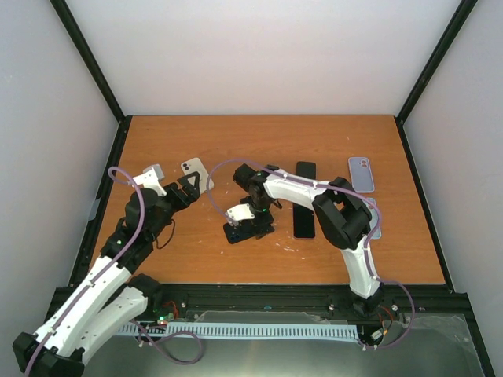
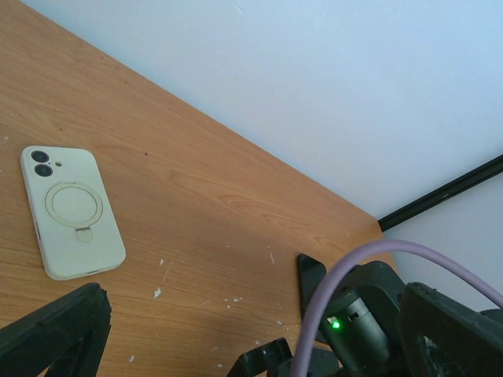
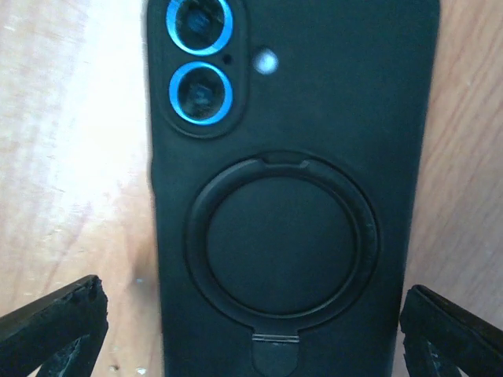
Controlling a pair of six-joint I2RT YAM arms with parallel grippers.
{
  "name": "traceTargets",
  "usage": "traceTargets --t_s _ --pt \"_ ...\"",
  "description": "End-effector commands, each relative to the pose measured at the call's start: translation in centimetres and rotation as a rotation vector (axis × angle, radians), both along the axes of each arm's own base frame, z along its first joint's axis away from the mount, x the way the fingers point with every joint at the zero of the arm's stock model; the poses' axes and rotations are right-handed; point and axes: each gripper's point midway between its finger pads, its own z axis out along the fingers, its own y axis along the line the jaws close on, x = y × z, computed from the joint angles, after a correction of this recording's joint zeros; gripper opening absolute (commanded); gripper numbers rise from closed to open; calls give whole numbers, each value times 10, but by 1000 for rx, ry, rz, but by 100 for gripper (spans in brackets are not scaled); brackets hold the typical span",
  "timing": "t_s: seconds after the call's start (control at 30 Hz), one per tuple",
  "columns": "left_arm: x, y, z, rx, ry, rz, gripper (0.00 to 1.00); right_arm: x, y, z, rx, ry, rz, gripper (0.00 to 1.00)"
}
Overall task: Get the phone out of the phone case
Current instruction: Pick up the phone at the center of the board.
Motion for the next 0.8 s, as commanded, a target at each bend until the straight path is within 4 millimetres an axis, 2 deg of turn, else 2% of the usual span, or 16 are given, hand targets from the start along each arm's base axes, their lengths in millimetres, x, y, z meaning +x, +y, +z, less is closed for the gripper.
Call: traceTargets --t_s 0.0,0.13,0.17,0.33,0.5,0.67,0.77 --pt "-3 1 10 0 -58 -15 99 11 -6 -13 -69 -64 -45 100" --pt "-1 -2 11 16 -58 -26 99 16 -7 -17 -79 -86 -69 100" --pt "0 -4 17 7 -80 -31 100 17 -7 -18 -79 -93 -73 100" --pt "5 -10 13 -1 -62 -53 99 19 -12 -27 -114 -100 -69 100" --pt "5 -9 15 -2 -69 -45 100 10 -19 -36 -150 -55 -66 86" --pt "13 -17 21 14 -85 -71 100 -2 -27 -36 -200 -1 -71 59" --pt "19 -20 38 43 -124 -78 99 -9 -33 -20 -171 59 -130 55"
